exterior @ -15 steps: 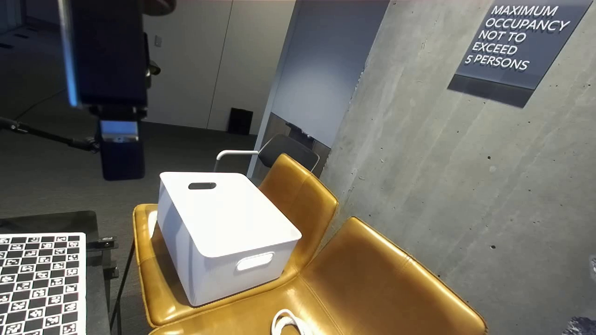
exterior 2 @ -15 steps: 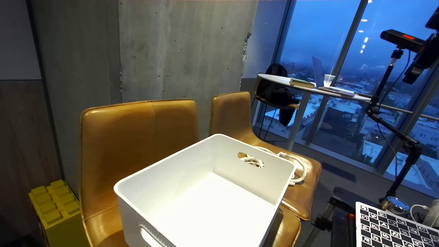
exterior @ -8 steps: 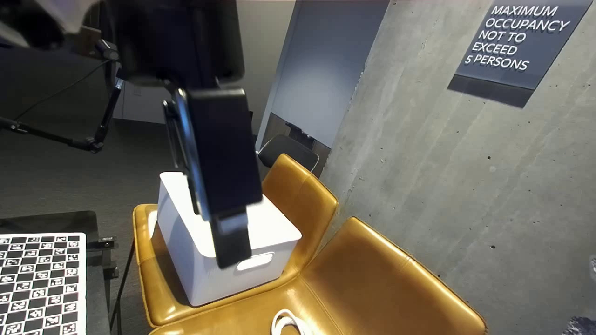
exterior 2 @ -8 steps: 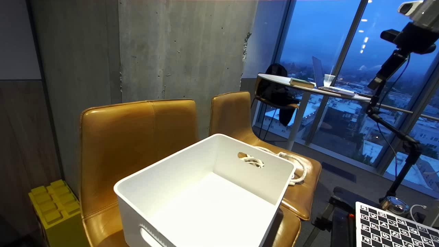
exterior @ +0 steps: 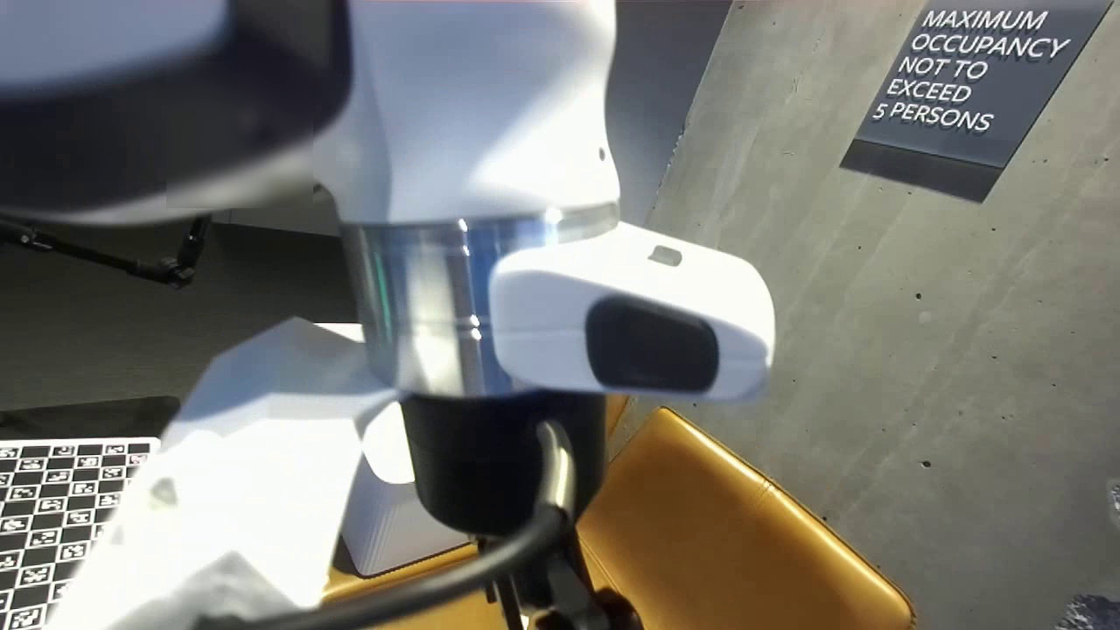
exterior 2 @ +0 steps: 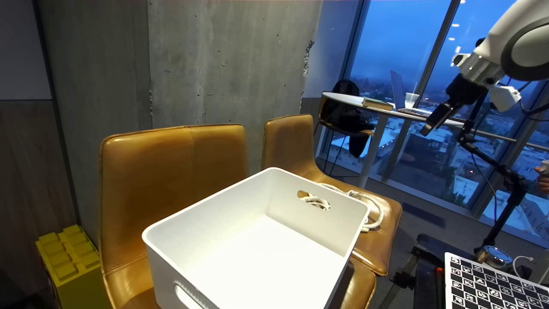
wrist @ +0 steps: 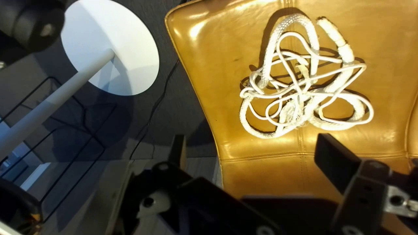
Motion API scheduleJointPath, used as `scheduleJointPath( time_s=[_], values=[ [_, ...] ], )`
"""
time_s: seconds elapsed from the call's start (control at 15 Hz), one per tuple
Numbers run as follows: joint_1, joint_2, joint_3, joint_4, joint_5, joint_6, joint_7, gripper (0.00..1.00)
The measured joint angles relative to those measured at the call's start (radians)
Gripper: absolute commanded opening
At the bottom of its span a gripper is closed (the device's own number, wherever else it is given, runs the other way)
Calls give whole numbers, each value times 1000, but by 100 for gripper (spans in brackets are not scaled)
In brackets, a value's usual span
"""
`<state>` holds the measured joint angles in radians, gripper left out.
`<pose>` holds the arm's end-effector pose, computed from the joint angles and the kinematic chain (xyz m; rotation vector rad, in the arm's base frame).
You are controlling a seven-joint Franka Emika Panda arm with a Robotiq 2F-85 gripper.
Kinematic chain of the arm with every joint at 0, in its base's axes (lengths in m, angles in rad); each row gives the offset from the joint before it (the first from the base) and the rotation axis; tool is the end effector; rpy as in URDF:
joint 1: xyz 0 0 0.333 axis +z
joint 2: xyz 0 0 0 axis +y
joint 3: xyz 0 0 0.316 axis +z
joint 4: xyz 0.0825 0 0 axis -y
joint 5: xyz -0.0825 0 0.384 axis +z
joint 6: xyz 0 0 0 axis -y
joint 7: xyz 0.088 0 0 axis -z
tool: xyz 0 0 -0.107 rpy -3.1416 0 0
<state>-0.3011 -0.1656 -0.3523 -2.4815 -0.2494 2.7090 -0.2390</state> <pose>0.3934 -0.2915 0.3881 2.8436 -0.3066 0.4487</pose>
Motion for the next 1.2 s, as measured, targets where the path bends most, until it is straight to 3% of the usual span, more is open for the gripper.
scheduleJointPath(
  time_s=[0.2,0.47,1.2],
  values=[
    [25,152,6,78,103,4,-31,100],
    [28,320,44,155,160,4,-34,100],
    [18,696,92,376,163,5,31,100]
  ],
)
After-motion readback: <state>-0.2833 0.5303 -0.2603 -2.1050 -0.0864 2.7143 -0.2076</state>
